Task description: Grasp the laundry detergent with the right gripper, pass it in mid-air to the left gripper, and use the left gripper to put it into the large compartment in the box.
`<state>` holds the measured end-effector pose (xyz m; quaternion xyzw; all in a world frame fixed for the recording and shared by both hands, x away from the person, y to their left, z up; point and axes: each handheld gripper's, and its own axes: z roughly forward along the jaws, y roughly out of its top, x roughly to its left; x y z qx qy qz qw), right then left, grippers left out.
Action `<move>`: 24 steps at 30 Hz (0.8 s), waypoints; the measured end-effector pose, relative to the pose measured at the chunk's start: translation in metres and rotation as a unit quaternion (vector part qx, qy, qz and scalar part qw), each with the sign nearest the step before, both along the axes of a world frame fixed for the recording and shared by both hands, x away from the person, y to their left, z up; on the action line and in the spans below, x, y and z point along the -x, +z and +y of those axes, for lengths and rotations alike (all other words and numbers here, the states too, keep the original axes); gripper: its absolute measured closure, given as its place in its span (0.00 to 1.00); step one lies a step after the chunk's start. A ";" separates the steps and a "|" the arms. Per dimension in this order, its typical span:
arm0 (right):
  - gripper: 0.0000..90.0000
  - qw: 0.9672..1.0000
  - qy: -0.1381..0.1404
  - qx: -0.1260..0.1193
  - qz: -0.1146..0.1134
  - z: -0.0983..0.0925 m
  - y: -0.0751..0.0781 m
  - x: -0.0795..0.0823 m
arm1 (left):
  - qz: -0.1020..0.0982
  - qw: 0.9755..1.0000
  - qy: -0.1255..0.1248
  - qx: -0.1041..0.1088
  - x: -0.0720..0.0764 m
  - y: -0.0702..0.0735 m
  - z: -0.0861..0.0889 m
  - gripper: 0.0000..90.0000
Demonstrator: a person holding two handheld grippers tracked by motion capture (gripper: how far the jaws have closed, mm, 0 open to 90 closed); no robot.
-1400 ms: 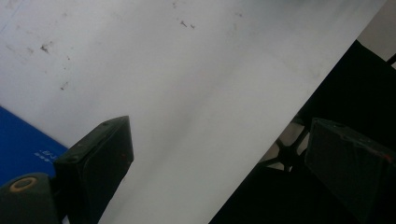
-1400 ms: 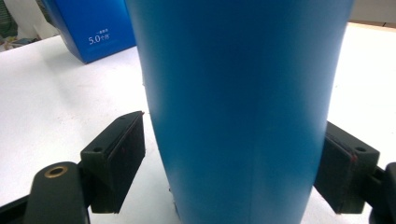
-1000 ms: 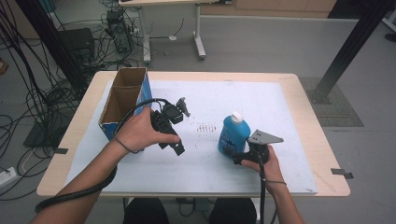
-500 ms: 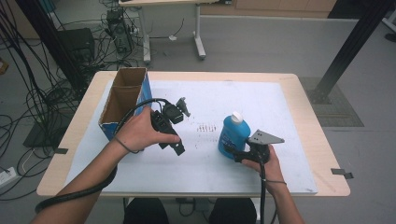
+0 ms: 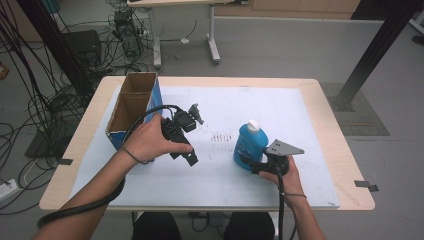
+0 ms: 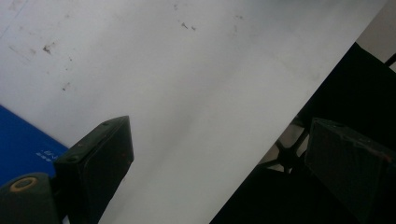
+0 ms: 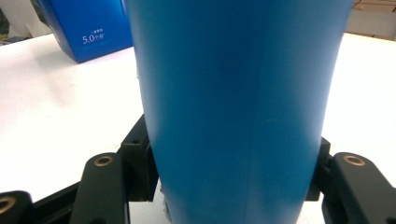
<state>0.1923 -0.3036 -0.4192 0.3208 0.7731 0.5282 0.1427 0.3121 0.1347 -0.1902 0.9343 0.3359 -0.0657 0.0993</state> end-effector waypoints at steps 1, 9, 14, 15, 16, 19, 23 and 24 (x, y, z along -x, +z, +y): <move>0.44 1.000 0.000 0.000 -0.002 0.000 0.000 0.000 | 0.001 1.000 0.001 -0.001 0.000 -0.001 0.000 0.09; 0.44 1.000 0.000 -0.001 -0.006 0.000 -0.002 0.001 | 0.002 1.000 0.001 -0.002 0.000 -0.003 -0.001 0.09; 0.45 1.000 0.002 -0.002 -0.008 -0.001 -0.003 0.001 | 0.004 1.000 0.000 0.000 -0.001 -0.004 -0.002 0.09; 0.45 1.000 0.003 -0.002 -0.008 -0.001 -0.003 0.001 | 0.004 1.000 0.000 0.000 -0.001 -0.004 -0.002 0.09; 0.45 1.000 0.003 -0.002 -0.008 -0.001 -0.003 0.001 | 0.004 1.000 0.000 0.000 -0.001 -0.004 -0.002 0.09; 0.45 1.000 0.002 -0.003 -0.009 -0.001 -0.003 0.001 | 0.006 1.000 0.000 -0.001 -0.003 -0.005 -0.002 0.09; 0.45 1.000 0.001 -0.004 -0.009 -0.001 -0.004 0.002 | 0.004 1.000 0.003 0.000 -0.003 -0.006 -0.002 0.09; 0.45 1.000 0.002 -0.005 -0.010 -0.001 -0.005 0.002 | 0.004 1.000 0.003 -0.002 -0.003 -0.006 -0.003 0.09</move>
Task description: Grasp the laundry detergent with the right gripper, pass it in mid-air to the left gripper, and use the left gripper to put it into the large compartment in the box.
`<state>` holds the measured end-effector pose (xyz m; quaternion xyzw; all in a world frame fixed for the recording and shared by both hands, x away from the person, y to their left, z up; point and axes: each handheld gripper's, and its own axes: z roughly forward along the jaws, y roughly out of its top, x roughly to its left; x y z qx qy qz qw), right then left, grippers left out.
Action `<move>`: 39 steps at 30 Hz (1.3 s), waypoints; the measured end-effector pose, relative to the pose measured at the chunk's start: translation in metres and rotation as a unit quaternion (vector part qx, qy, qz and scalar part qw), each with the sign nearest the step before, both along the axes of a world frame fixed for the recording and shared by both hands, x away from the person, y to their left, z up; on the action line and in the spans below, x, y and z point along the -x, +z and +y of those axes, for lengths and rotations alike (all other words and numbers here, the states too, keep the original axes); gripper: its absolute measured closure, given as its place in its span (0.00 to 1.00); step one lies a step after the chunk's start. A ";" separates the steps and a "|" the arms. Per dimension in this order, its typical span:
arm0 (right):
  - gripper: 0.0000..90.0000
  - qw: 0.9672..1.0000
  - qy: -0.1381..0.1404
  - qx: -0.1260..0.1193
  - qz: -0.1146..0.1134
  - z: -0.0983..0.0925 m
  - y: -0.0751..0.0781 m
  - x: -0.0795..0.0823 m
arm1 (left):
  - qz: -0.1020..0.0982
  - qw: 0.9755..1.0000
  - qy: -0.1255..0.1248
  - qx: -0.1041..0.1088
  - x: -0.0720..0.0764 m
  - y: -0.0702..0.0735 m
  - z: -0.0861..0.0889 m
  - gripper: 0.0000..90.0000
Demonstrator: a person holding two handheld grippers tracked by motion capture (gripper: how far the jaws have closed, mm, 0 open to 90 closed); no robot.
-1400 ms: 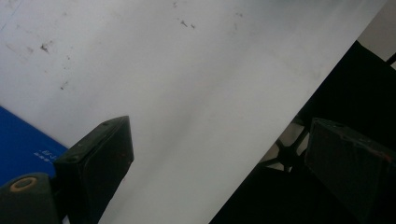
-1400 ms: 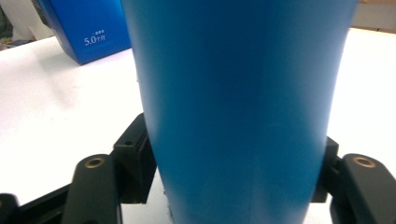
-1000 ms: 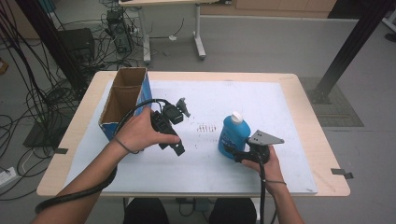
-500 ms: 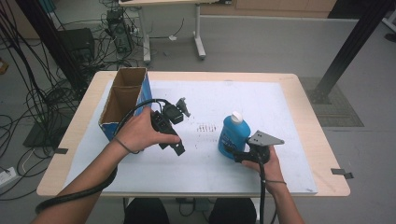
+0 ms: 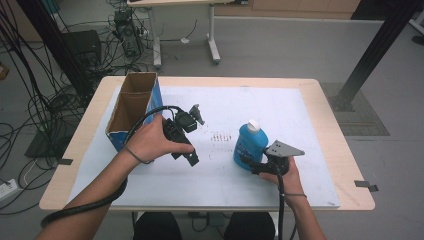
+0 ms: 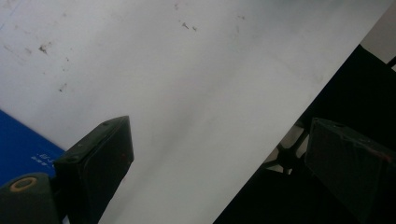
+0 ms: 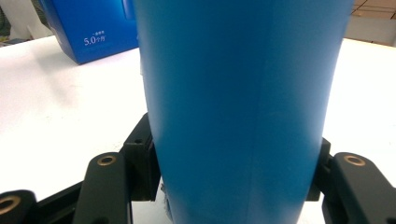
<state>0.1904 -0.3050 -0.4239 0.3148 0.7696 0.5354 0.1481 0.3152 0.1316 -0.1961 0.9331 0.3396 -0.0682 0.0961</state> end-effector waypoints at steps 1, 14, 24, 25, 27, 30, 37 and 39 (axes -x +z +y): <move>0.45 1.000 0.000 0.000 0.000 0.000 0.000 0.000 | -0.002 1.000 0.000 -0.002 0.001 0.000 -0.001 0.09; 0.45 1.000 -0.001 -0.002 -0.001 0.000 -0.001 0.001 | -0.006 1.000 0.003 0.005 0.003 0.001 -0.001 0.09; 0.45 1.000 -0.001 -0.002 -0.002 0.000 -0.001 0.001 | -0.005 1.000 0.003 0.002 0.002 0.001 -0.002 0.09; 0.45 1.000 -0.002 -0.002 -0.002 0.000 -0.001 0.001 | -0.005 1.000 0.003 0.002 0.002 0.001 -0.002 0.09; 0.45 1.000 -0.002 -0.002 -0.002 0.000 -0.002 0.002 | -0.005 1.000 0.004 0.003 0.002 0.001 -0.003 0.09; 0.45 1.000 -0.003 -0.002 -0.003 0.000 -0.002 0.002 | -0.004 1.000 0.003 0.002 0.001 0.001 -0.003 0.09; 0.45 1.000 -0.002 -0.001 -0.001 0.000 -0.001 0.001 | -0.007 1.000 0.000 0.007 -0.001 0.004 -0.005 0.09; 0.45 1.000 -0.001 -0.002 -0.001 0.000 -0.001 0.001 | -0.008 1.000 0.000 0.009 -0.001 0.004 -0.005 0.09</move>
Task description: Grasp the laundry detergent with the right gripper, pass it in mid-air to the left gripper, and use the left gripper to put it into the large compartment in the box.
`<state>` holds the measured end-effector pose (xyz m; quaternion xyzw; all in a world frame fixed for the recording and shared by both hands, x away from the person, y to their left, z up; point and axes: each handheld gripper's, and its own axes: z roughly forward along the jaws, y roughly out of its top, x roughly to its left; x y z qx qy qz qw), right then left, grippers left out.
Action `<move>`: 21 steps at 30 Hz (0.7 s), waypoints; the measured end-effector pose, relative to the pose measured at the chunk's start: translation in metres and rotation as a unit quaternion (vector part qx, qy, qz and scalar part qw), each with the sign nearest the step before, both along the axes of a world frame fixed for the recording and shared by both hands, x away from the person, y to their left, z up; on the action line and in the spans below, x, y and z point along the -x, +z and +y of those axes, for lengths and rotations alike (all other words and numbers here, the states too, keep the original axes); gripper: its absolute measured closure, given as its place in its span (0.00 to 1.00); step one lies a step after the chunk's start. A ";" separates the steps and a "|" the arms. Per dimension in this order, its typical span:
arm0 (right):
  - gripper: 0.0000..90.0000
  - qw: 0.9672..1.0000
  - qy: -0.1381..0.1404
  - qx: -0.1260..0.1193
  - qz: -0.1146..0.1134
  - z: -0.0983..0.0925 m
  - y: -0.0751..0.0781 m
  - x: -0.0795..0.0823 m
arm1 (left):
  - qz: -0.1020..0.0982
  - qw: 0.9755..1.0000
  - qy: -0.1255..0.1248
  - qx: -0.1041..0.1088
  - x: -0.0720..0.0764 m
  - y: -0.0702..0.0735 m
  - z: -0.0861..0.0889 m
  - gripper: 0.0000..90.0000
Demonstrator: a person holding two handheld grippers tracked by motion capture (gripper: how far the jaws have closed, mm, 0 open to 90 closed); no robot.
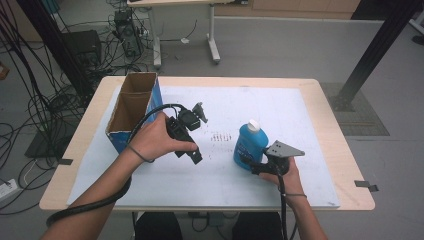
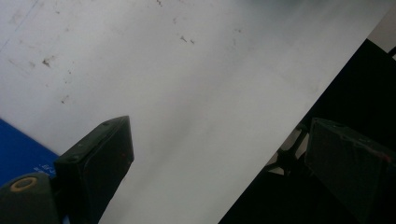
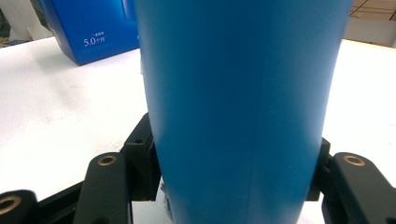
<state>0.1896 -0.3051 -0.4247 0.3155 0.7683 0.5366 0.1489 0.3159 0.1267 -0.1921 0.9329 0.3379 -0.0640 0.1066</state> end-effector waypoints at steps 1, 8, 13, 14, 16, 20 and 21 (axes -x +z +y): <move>0.45 1.000 0.000 0.000 0.000 0.000 0.000 0.000 | 0.000 1.000 0.000 0.000 0.000 0.000 0.000 0.09; 0.45 1.000 0.001 0.000 0.000 0.000 0.000 -0.001 | 0.000 1.000 0.000 -0.002 -0.002 -0.001 -0.001 0.09; 0.45 1.000 0.002 -0.001 0.000 -0.001 0.000 -0.001 | -0.001 1.000 0.002 -0.002 -0.003 -0.001 -0.001 0.09; 0.45 1.000 0.001 -0.002 0.001 -0.001 -0.001 -0.001 | -0.001 1.000 0.003 0.000 -0.003 -0.001 -0.001 0.09; 0.45 1.000 0.001 -0.003 0.000 -0.001 -0.001 -0.001 | 0.000 1.000 0.003 0.000 -0.003 -0.001 -0.002 0.09; 0.45 1.000 0.002 -0.003 0.001 -0.001 -0.001 -0.001 | 0.000 1.000 0.002 -0.001 -0.003 -0.002 -0.004 0.09; 0.45 1.000 0.001 -0.004 0.002 -0.001 -0.001 -0.001 | 0.001 1.000 0.001 -0.003 -0.003 -0.003 -0.006 0.09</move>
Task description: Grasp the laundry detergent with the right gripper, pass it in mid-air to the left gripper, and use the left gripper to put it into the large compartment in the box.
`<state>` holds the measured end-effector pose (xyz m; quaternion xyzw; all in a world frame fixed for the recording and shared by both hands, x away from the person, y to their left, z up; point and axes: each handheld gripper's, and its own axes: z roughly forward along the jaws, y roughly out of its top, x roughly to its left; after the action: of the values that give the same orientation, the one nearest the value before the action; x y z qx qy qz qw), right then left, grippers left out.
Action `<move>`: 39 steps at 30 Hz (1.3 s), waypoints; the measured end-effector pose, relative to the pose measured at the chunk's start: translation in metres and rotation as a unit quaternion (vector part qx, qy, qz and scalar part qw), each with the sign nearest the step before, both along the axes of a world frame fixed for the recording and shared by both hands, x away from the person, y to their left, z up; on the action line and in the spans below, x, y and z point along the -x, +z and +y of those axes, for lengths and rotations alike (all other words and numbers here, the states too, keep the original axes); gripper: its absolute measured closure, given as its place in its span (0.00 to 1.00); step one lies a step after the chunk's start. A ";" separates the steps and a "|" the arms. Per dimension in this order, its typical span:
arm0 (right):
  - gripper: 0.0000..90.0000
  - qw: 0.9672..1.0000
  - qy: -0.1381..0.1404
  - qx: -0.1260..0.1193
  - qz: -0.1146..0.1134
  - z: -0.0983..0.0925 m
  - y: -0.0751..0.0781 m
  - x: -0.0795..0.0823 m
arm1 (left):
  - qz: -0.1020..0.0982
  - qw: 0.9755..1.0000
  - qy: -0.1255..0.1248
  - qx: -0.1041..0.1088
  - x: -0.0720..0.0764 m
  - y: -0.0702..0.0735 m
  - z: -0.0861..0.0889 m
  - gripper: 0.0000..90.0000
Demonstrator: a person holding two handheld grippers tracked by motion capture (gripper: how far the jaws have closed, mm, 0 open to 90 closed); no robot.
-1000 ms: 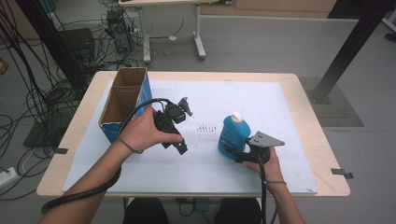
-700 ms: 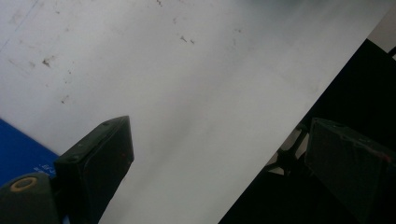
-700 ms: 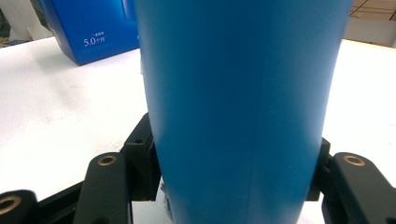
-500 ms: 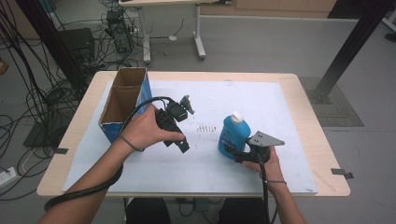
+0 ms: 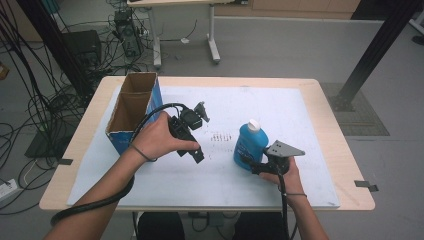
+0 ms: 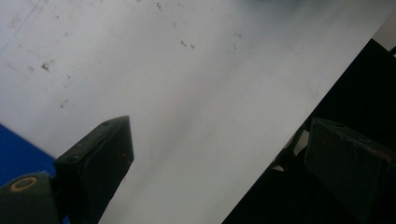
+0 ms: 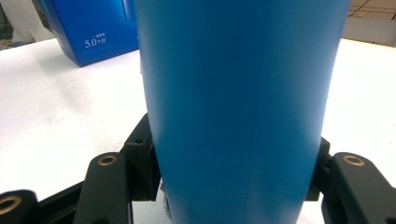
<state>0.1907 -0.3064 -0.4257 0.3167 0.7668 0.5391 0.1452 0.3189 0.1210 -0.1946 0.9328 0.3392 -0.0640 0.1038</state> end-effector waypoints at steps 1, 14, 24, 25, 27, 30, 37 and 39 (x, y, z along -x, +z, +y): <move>0.45 1.000 0.000 0.001 -0.001 0.000 0.000 0.000 | 0.000 1.000 0.000 0.000 0.000 0.000 0.000 0.09; 0.45 1.000 -0.004 -0.001 -0.001 0.001 -0.001 0.002 | 0.001 1.000 0.001 0.003 -0.001 -0.003 -0.001 0.09; 0.45 1.000 -0.006 -0.003 0.000 0.001 -0.001 0.002 | -0.002 1.000 -0.001 0.006 -0.004 0.002 -0.001 0.09; 0.45 1.000 -0.005 -0.003 0.000 0.000 -0.001 0.001 | -0.002 1.000 -0.001 0.006 -0.004 0.002 -0.001 0.09; 0.45 1.000 -0.004 -0.002 0.001 0.000 0.000 0.000 | -0.003 1.000 0.000 0.006 -0.005 0.003 0.000 0.09; 0.46 1.000 0.001 0.001 0.003 -0.001 0.001 -0.001 | -0.004 1.000 0.001 0.008 -0.005 0.005 0.002 0.09; 0.46 1.000 0.009 0.001 0.007 -0.004 0.004 -0.005 | -0.008 1.000 -0.006 0.010 -0.005 0.010 0.004 0.09; 0.46 1.000 0.011 0.004 0.009 -0.005 0.006 -0.006 | -0.011 1.000 -0.010 0.010 -0.006 0.014 0.004 0.09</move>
<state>0.1970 -0.3114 -0.4201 0.3128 0.7737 0.5345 0.1335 0.3248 0.1255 -0.1810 0.9356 0.3282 -0.0582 0.1166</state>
